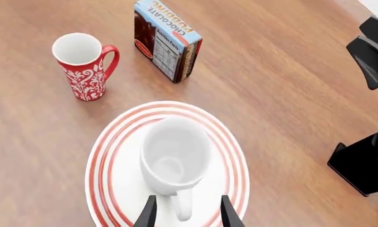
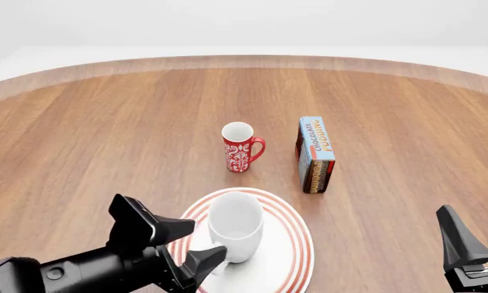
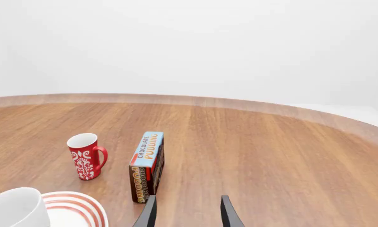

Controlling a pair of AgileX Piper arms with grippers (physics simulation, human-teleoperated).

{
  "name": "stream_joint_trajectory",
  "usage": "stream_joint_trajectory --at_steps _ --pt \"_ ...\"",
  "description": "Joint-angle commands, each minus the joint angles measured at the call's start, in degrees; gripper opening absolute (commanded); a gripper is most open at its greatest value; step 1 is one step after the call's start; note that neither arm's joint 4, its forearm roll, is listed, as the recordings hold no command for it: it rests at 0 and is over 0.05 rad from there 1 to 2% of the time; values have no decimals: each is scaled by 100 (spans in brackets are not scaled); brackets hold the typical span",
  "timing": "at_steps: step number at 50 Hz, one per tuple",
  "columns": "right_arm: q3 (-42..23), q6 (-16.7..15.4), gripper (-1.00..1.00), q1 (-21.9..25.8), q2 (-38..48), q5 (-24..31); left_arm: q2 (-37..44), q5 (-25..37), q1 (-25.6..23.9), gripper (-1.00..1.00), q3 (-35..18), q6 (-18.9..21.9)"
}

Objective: Pick up the white mug and put it on the plate, and put the chocolate pudding to the right of the plate.

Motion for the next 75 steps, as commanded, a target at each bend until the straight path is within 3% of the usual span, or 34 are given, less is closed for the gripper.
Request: stream_joint_trajectory --at_steps 1,14,24,34,41,49,54,59,62,64,67,75 --pt "0 -1 100 1 0 0 -442 584 71 100 -247 253" --pt "0 0 100 0 0 0 -1650 2065 902 100 -846 1243" --pt "0 0 100 4 0 0 -2267 2565 1386 100 -998 1590" --pt "0 1 100 -2 0 1 -3333 2866 2282 100 -872 1787" --pt "0 0 100 2 0 0 -3762 2895 2723 100 -800 1851" --pt "2 -11 100 28 0 -10 -4621 2964 3584 100 -685 2021" --pt "1 -3 100 27 0 -5 -4900 2849 4013 100 -480 1926" --pt "0 -3 100 34 -1 -6 -5144 2790 4454 100 -412 2081" --pt "2 -4 100 32 -1 -5 -5157 2589 4836 100 -154 2423" --pt "2 1 100 29 0 -2 -5350 2530 5036 100 -31 2093" --pt "1 3 100 31 -1 -3 -5372 2430 5220 100 103 2212" --pt "2 13 100 37 0 2 -5586 2158 5800 100 471 2071"
